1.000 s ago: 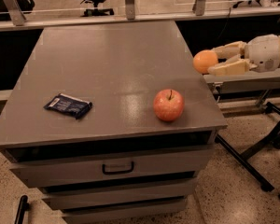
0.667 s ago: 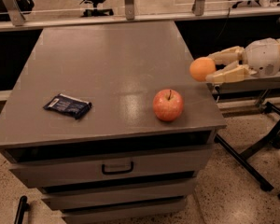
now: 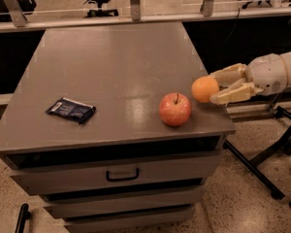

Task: Move orange near apple

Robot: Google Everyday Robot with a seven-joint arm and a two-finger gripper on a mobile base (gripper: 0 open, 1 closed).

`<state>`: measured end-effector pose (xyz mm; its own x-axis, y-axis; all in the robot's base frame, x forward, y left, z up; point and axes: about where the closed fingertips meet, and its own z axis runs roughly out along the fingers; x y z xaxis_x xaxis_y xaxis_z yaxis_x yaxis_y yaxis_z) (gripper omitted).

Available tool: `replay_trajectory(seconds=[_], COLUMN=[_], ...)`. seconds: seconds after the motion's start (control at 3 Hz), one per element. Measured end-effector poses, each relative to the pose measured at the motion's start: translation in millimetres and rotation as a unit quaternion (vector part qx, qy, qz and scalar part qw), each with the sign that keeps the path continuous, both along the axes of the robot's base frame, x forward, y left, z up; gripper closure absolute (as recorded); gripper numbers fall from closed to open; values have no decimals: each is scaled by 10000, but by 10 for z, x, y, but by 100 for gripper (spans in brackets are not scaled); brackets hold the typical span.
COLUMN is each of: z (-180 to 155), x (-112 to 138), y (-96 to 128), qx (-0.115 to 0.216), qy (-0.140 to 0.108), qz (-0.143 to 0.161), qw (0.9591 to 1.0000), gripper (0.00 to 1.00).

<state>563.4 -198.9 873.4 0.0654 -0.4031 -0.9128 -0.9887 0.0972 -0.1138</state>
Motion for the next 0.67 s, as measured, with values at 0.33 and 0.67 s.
replay_trajectory(seconds=[0.33, 0.67], z=[-83, -94], x=[-100, -92], y=[102, 133], qx=[-6, 1], qy=[95, 102], qz=[183, 200], qw=[9998, 9997], gripper=[100, 83])
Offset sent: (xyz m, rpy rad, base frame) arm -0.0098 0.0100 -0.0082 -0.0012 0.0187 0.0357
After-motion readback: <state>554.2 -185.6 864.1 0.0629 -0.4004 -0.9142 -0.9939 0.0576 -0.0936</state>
